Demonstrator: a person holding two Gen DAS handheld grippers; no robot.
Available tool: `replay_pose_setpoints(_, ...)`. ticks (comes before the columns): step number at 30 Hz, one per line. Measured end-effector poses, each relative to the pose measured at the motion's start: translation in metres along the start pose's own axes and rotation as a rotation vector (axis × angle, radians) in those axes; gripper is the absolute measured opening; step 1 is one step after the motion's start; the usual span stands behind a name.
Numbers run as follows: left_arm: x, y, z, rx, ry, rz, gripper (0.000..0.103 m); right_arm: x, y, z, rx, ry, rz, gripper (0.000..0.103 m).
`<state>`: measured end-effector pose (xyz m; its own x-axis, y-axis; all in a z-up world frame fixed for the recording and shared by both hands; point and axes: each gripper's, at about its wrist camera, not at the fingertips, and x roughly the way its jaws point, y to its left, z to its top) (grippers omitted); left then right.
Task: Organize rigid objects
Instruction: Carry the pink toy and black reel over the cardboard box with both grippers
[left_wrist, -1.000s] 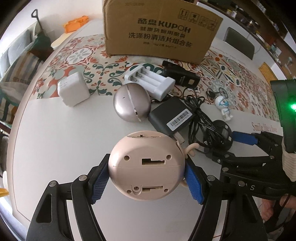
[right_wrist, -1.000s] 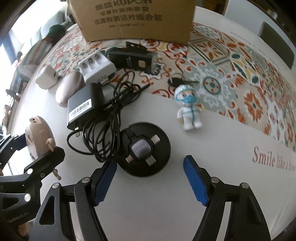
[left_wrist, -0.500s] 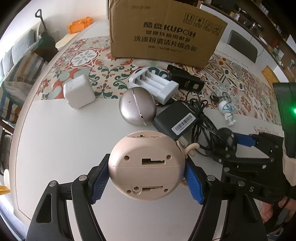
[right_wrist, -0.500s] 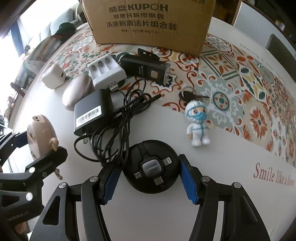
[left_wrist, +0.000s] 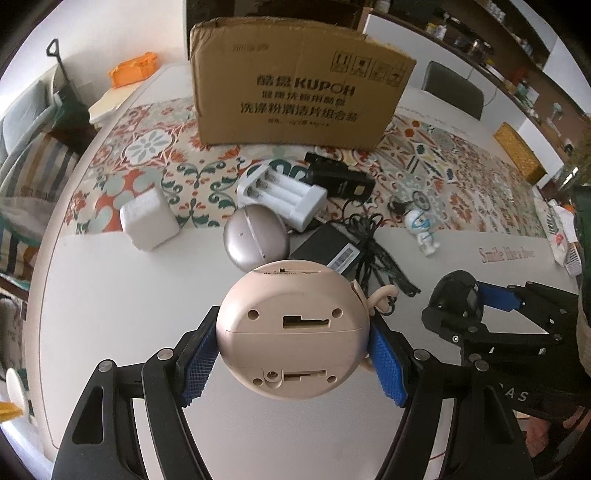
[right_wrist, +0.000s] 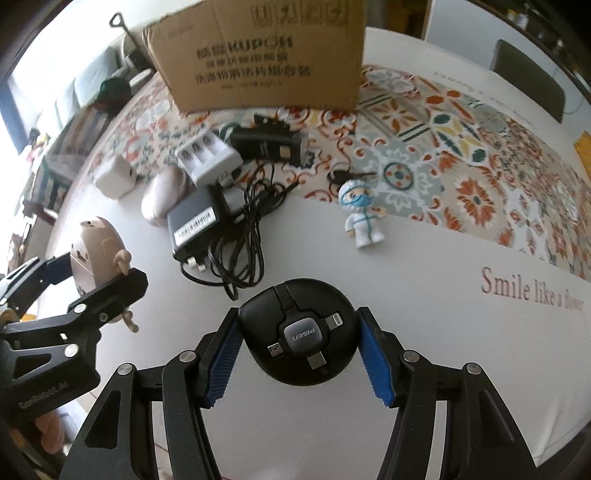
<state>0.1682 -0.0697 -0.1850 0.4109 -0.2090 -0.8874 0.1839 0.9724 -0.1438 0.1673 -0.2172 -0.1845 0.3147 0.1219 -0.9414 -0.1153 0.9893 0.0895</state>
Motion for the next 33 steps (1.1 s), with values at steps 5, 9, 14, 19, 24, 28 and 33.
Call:
replay_pose_setpoints(5,-0.016,0.002,0.013,0.026,-0.04,-0.01,0.074,-0.022,0.005,0.006,0.036,-0.06,-0.01,0.061)
replay_pose_setpoints(9,-0.029,0.004,0.021,0.04,-0.068,-0.008,0.074,-0.037,0.011,0.013,0.05,-0.108,-0.012,0.061)
replay_pose_setpoints(14,-0.049,0.009,0.035,0.054,-0.122,-0.001,0.074,-0.057,0.018,0.021,0.052,-0.167,-0.008,0.061)
replay_pose_setpoints(19,-0.064,0.015,0.053,0.048,-0.14,0.0,0.074,-0.078,0.024,0.035,0.053,-0.234,-0.001,0.061)
replay_pose_setpoints(24,-0.078,0.02,0.069,0.053,-0.182,0.014,0.074,-0.094,0.031,0.05,0.048,-0.3,0.008,0.061)
replay_pose_setpoints(28,-0.086,0.022,0.083,0.058,-0.207,0.018,0.074,-0.107,0.035,0.065,0.047,-0.35,0.011,0.061)
replay_pose_setpoints(33,-0.093,0.026,0.099,0.053,-0.23,0.02,0.074,-0.118,0.037,0.081,0.046,-0.398,0.014,0.061)
